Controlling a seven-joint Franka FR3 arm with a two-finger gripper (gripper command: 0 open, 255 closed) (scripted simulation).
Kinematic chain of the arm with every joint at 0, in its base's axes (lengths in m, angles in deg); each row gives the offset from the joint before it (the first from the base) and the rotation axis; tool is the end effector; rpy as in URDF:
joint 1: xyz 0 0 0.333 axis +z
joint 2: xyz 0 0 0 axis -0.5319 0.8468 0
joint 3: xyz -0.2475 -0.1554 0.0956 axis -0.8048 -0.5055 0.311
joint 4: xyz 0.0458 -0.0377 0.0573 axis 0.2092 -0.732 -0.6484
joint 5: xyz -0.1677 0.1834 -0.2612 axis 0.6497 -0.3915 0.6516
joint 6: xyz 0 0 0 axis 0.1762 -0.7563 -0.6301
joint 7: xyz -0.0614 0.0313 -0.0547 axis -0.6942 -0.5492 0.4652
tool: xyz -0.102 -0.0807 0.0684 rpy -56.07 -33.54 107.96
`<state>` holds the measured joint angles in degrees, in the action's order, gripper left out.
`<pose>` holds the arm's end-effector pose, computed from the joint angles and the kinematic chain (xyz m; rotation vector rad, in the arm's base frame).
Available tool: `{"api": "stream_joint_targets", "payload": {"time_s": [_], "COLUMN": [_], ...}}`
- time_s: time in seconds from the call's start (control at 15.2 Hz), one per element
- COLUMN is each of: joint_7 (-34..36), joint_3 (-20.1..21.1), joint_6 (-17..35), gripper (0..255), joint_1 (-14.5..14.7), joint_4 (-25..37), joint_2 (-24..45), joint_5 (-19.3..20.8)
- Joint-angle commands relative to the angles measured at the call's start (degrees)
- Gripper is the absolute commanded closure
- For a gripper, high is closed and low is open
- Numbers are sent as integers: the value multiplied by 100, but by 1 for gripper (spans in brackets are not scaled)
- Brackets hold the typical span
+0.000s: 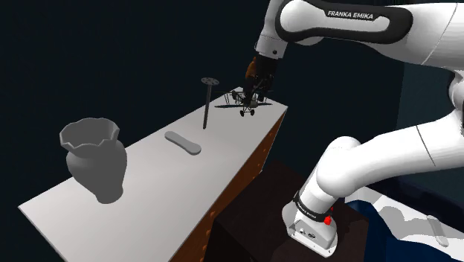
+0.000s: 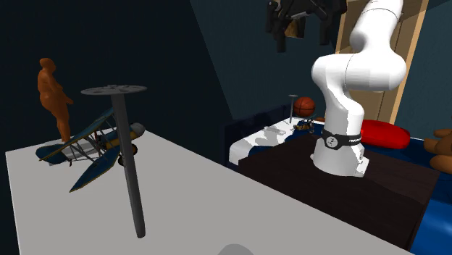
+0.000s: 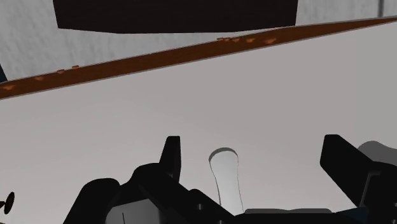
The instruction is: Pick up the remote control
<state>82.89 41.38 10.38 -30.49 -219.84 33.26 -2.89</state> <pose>0.3153 0.0119 0.5073 -3.0288 -0.0008 0.0458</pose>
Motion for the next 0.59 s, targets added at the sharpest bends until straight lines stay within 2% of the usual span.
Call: {"api": "stream_joint_targets", "payload": {"time_s": [0.0, 0.53], "joint_7": [10, 14], "joint_3": [74, 287], "joint_6": [373, 1807], "gripper": [0, 0], "joint_1": [40, 146], "joint_4": [-32, 58], "joint_2": [314, 1806], "joint_5": [-10, 44]}}
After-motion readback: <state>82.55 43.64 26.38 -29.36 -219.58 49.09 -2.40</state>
